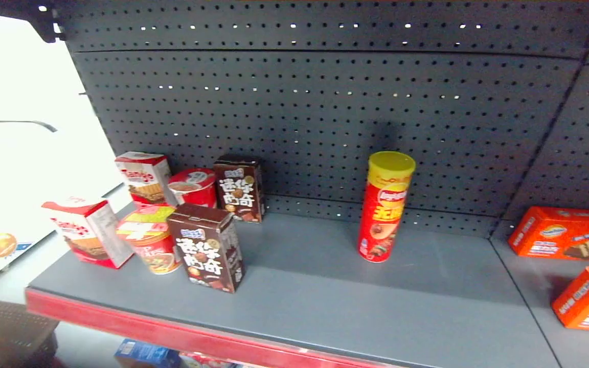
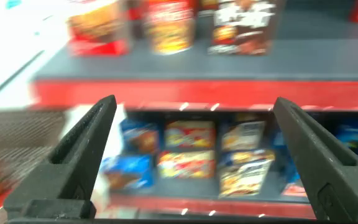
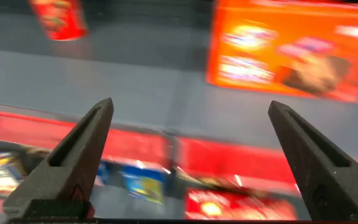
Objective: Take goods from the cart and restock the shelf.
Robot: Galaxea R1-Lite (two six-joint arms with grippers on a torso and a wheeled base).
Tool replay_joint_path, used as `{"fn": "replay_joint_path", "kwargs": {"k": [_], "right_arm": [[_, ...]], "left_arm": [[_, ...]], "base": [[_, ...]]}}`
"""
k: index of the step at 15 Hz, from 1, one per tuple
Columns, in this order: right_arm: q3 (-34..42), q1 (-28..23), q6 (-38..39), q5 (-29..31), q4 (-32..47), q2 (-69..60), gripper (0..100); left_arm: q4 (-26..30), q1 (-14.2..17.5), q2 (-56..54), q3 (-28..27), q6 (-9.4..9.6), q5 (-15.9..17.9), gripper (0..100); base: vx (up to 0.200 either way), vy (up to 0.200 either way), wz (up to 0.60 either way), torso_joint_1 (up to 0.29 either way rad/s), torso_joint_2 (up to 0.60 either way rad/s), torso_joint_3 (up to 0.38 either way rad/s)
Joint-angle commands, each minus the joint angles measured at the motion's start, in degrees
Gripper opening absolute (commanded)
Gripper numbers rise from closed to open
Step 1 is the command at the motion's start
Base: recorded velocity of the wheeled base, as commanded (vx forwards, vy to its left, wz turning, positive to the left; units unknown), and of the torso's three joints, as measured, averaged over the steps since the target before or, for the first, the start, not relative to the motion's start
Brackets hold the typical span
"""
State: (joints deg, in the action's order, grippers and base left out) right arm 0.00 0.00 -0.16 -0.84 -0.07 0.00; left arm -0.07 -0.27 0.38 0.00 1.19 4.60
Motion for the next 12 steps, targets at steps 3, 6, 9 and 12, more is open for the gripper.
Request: {"fn": "replay_joint_path", "kwargs": {"k": [3, 6, 9, 12], "right_arm": [[0.0, 0.0, 0.0, 0.0, 0.0, 0.0, 100], [0.0, 0.0, 0.0, 0.1, 0.0, 0.0, 100], [0.0, 0.0, 0.0, 0.1, 0.0, 0.0, 100], [0.0, 0.0, 0.0, 0.0, 0.0, 0.0, 100]], "left_arm": [[0.0, 0.0, 0.1, 0.0, 0.04, 0.0, 100], [0.0, 0.0, 0.1, 0.0, 0.04, 0.0, 100], [0.0, 0.0, 0.1, 0.0, 0.04, 0.0, 100], [0.0, 0.0, 0.1, 0.0, 0.65, 0.2, 100]], "base": [[0.000, 0.000, 0.60, 0.004, 0.00, 0.004], [0.000, 0.000, 0.60, 0.001, 0.00, 0.001], [0.000, 0.000, 0.60, 0.001, 0.00, 0.005], [0.000, 0.000, 0.60, -0.001, 0.00, 0.002]]}}
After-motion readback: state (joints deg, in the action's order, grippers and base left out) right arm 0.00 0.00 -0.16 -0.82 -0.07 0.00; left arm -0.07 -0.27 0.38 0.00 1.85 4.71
